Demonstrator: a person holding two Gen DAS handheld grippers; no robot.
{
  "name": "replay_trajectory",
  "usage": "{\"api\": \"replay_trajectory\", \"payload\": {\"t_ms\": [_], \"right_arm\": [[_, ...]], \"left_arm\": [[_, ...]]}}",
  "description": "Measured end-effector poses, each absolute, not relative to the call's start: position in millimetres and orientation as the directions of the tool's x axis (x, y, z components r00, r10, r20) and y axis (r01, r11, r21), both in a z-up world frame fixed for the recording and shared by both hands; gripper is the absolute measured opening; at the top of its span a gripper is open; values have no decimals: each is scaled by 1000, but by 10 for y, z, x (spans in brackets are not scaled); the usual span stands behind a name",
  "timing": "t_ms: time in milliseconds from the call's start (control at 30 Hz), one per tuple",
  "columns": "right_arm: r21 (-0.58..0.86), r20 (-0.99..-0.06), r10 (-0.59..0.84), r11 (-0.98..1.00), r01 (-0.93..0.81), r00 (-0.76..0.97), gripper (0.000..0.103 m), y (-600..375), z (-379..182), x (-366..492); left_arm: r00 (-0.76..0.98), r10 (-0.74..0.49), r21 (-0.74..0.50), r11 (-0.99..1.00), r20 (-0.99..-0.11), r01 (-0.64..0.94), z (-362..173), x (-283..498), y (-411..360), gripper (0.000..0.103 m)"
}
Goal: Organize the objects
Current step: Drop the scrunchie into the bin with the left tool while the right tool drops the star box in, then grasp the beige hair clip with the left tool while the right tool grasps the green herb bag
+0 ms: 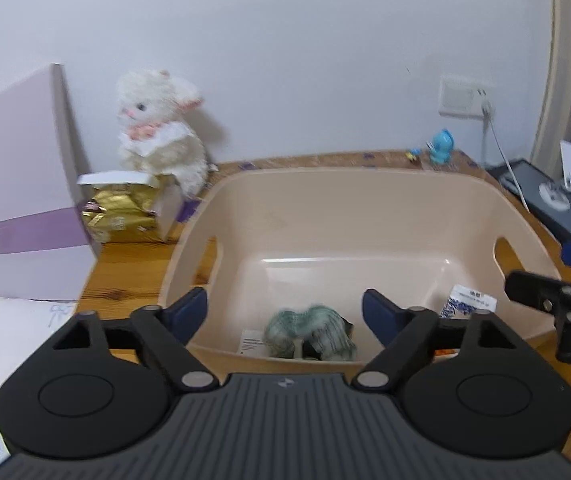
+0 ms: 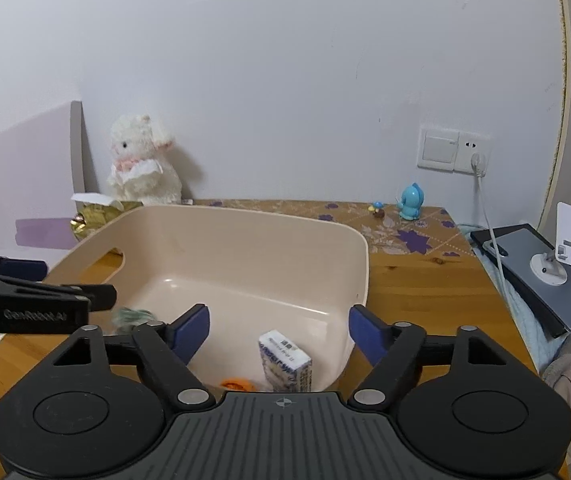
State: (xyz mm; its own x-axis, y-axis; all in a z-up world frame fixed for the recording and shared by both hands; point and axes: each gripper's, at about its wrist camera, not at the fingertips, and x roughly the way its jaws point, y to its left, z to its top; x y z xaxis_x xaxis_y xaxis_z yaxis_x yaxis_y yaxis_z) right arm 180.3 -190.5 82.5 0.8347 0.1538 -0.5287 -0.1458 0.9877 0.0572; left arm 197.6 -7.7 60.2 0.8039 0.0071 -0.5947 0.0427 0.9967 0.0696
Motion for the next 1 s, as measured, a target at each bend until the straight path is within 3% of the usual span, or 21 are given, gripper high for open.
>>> {"api": "replay_trajectory", "payload": {"t_ms": [67,333,1000], "right_arm": [[62,-523,159,987,-148,838,88,-1912,862,1736],[56,-520,171,984,-167,837,103,-1916,891,1446],[81,-681,180,982,-172,710,103,-1846,187,1350]], "left_arm": [[810,7,62,997,-587,36,665,1900,-38,95],[802,19,58,998,-597,20,699,1625,121,95],[703,-3,74,994,-711,79,-3,1404,167,95]]}}
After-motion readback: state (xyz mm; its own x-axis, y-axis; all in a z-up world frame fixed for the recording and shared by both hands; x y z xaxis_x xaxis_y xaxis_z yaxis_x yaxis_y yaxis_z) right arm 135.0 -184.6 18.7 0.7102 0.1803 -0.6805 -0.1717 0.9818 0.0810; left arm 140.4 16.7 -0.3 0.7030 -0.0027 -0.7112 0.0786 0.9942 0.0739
